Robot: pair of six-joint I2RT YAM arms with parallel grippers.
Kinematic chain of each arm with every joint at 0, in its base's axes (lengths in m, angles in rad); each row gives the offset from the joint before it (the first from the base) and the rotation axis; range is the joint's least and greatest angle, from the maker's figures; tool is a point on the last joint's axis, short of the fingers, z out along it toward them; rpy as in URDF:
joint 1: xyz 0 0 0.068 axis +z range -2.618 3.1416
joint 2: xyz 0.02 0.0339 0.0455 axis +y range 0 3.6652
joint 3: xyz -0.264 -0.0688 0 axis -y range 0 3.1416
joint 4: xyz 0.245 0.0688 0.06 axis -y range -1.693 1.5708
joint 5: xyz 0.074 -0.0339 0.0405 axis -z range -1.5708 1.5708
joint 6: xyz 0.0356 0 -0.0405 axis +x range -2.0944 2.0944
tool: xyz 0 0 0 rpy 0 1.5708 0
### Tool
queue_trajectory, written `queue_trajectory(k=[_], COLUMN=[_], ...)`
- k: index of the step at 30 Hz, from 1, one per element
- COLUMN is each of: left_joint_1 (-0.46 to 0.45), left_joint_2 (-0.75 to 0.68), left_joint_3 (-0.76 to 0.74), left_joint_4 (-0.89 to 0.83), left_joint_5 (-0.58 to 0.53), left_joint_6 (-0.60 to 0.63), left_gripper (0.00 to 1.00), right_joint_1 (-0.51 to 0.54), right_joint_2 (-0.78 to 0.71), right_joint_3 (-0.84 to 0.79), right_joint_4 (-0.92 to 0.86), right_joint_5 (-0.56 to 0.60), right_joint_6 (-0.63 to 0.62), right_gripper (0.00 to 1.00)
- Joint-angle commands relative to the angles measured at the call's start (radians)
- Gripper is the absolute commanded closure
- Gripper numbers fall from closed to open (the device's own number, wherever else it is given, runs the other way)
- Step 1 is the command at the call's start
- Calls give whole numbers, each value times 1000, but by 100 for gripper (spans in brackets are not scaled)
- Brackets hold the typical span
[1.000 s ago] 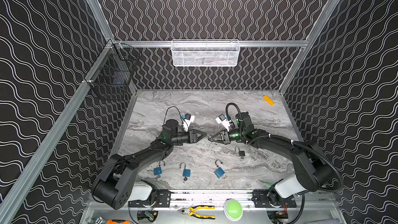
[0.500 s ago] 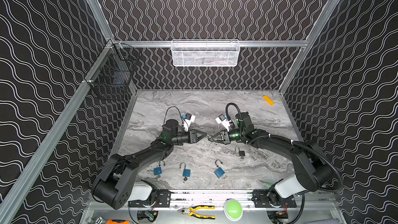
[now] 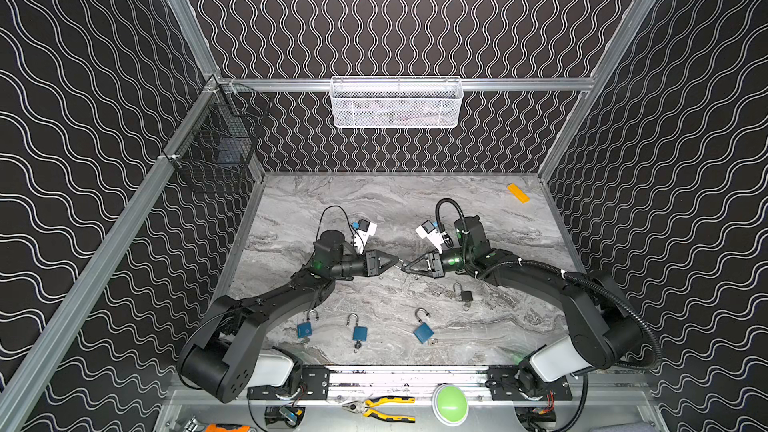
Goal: Lock with the key
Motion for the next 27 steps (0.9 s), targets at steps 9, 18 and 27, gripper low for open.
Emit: queue_trajectory(k=[9,18,27], left_joint_1=[-5,-9,-9], left_joint_2=[-1,-1,-12], left_joint_3=[10,-13,-35], left_joint_4=[2,71,150], left_joint_5=[7,31,49], left_joint_6=[21,12,26], left_gripper=[85,90,92], right_joint_1=[0,0,-14], right_joint_2=[7,25,48], right_joint_3=[6,27,24], right_joint_4=[35,10,42], right_joint_5=[-16,-23,-39], right_joint_6=[6,0,70], right_gripper=[100,100,100])
